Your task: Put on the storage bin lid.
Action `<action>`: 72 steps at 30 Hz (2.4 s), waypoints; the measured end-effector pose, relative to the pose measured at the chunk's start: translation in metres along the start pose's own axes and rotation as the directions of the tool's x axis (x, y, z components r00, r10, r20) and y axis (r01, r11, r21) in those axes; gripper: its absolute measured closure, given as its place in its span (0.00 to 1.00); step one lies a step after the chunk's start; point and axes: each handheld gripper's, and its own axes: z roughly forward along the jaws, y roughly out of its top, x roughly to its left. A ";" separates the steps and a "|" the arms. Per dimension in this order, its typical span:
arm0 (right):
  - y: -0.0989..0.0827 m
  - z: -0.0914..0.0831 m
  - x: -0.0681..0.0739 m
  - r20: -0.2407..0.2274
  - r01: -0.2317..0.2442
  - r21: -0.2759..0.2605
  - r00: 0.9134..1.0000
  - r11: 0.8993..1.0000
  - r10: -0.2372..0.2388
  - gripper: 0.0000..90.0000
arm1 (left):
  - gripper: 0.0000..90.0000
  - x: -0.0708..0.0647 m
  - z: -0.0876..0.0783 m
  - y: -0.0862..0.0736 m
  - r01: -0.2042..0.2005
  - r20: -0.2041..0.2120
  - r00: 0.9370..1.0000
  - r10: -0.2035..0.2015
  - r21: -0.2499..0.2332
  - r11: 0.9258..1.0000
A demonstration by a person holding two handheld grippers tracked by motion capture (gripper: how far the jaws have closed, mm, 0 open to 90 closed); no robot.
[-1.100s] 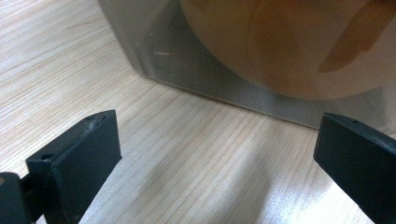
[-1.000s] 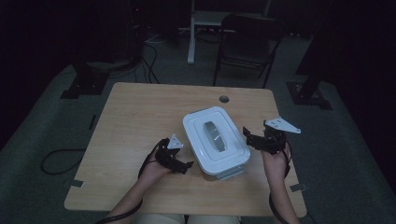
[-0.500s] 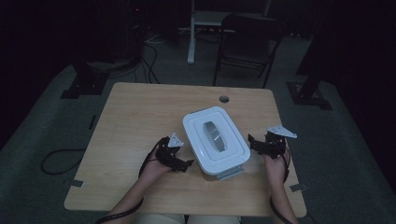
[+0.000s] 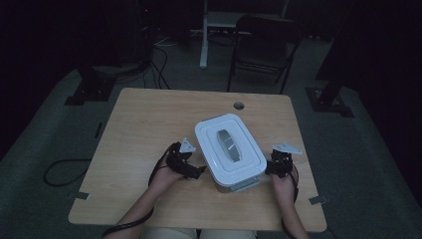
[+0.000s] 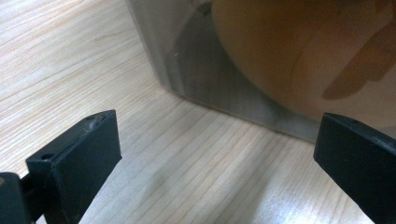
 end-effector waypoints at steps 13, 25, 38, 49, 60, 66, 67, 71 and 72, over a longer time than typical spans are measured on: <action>-0.009 -0.008 0.017 -0.071 0.024 0.002 0.997 1.000 -0.023 0.19 | 0.01 0.006 -0.005 0.003 -0.022 -0.047 0.999 0.023 0.030 0.999; -0.014 -0.017 0.047 -0.086 0.067 -0.001 0.994 0.998 -0.067 0.19 | 0.01 0.019 -0.013 -0.004 0.008 -0.073 0.997 -0.007 0.020 1.000; -0.012 -0.018 0.050 -0.088 0.078 -0.030 0.993 0.997 -0.080 0.13 | 0.01 0.024 -0.023 -0.008 0.028 -0.075 0.997 -0.031 -0.050 0.998; -0.003 -0.012 0.037 -0.056 0.054 -0.066 0.997 0.996 -0.058 0.13 | 0.01 0.030 -0.036 -0.013 0.051 -0.075 0.996 -0.058 -0.093 0.994; -0.001 -0.016 0.031 -0.051 0.046 -0.072 0.997 0.996 -0.050 0.13 | 0.01 0.034 -0.052 -0.019 0.053 -0.073 0.995 -0.061 -0.114 0.992; -0.003 -0.021 0.026 -0.049 0.035 -0.081 0.998 0.996 -0.039 0.13 | 0.01 0.038 -0.064 -0.025 0.063 -0.068 0.995 -0.071 -0.117 0.991; -0.004 -0.022 0.025 -0.049 0.039 -0.082 0.998 0.996 -0.044 0.13 | 0.01 0.038 -0.065 -0.026 0.062 -0.067 0.995 -0.070 -0.116 0.991; -0.006 -0.025 0.021 -0.042 0.045 -0.079 0.998 0.996 -0.048 0.13 | 0.01 0.041 -0.069 -0.031 0.059 -0.074 0.995 -0.067 -0.101 0.993; -0.007 -0.026 0.021 -0.042 0.044 -0.082 0.998 0.996 -0.048 0.13 | 0.01 0.042 -0.071 -0.032 0.061 -0.076 0.995 -0.069 -0.101 0.993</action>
